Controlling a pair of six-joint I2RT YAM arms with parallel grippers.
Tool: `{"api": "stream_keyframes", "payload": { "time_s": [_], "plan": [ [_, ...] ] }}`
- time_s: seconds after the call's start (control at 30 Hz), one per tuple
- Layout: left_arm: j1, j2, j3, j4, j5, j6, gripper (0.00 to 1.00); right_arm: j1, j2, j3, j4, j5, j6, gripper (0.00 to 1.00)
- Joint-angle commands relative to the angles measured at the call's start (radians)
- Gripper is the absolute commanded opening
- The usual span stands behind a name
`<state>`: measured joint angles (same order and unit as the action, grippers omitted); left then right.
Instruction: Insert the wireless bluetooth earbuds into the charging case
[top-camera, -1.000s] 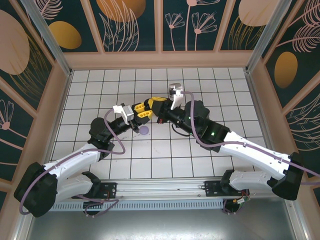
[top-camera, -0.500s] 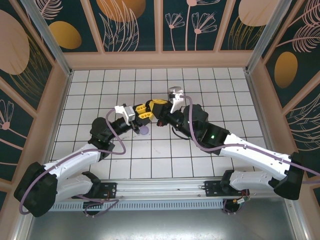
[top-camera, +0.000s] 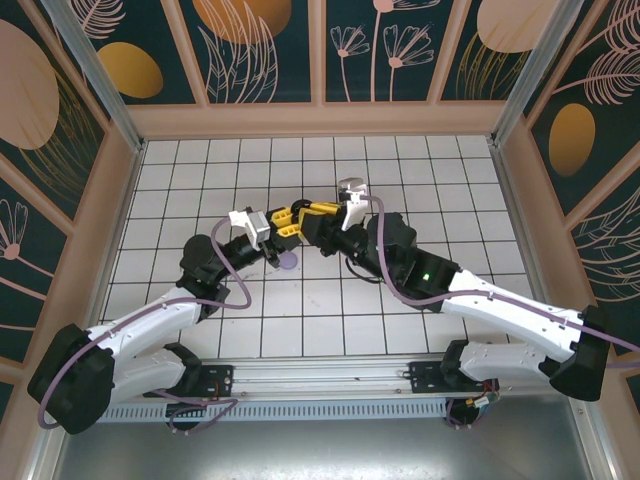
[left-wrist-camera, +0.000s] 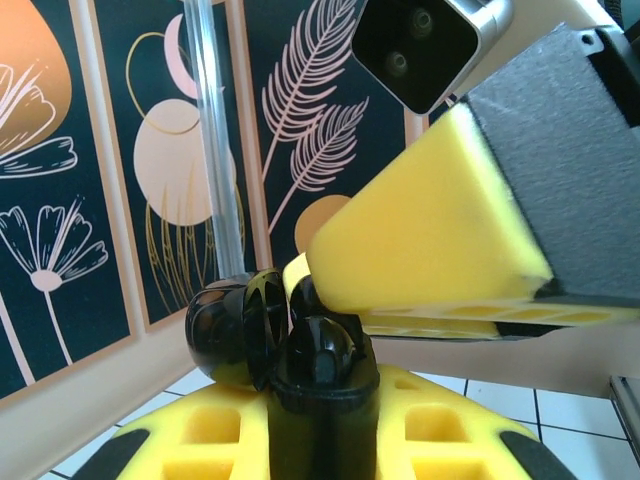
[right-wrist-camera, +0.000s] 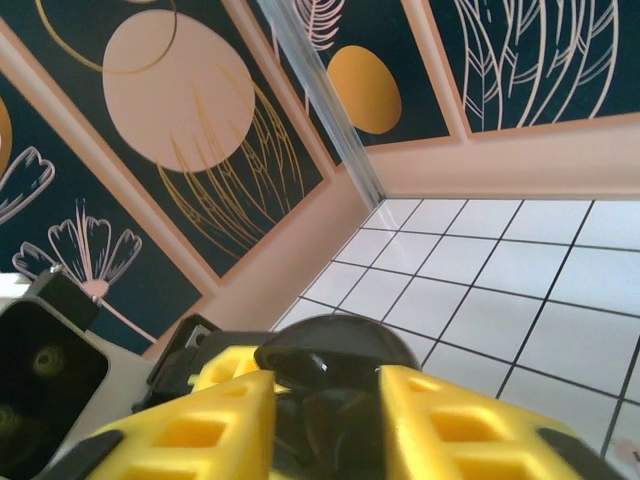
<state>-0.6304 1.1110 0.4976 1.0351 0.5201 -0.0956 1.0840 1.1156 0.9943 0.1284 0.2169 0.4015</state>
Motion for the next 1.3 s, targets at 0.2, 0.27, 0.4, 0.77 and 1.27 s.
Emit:
{"api": "stream_keyframes", "payload": {
  "time_s": [0.2,0.27,0.4,0.77,1.27],
  "plan": [
    [0.002,0.000,0.052,0.103,-0.025,-0.029,0.00,-0.012,-0.013,0.117,-0.090,0.041,0.025,0.65],
    [0.002,0.003,0.049,0.102,-0.025,-0.029,0.00,-0.017,-0.024,0.143,-0.102,0.033,0.024,0.69],
    [0.002,0.008,0.038,0.104,-0.024,-0.030,0.00,-0.026,-0.038,0.182,-0.127,0.014,0.030,0.72],
    [0.001,0.012,-0.004,0.072,0.012,-0.020,0.00,-0.153,0.115,0.387,-0.374,-0.147,0.062,0.49],
    [0.002,0.022,0.000,-0.010,0.043,0.015,0.00,-0.294,0.374,0.628,-0.721,-0.471,-0.031,0.16]
  ]
}}
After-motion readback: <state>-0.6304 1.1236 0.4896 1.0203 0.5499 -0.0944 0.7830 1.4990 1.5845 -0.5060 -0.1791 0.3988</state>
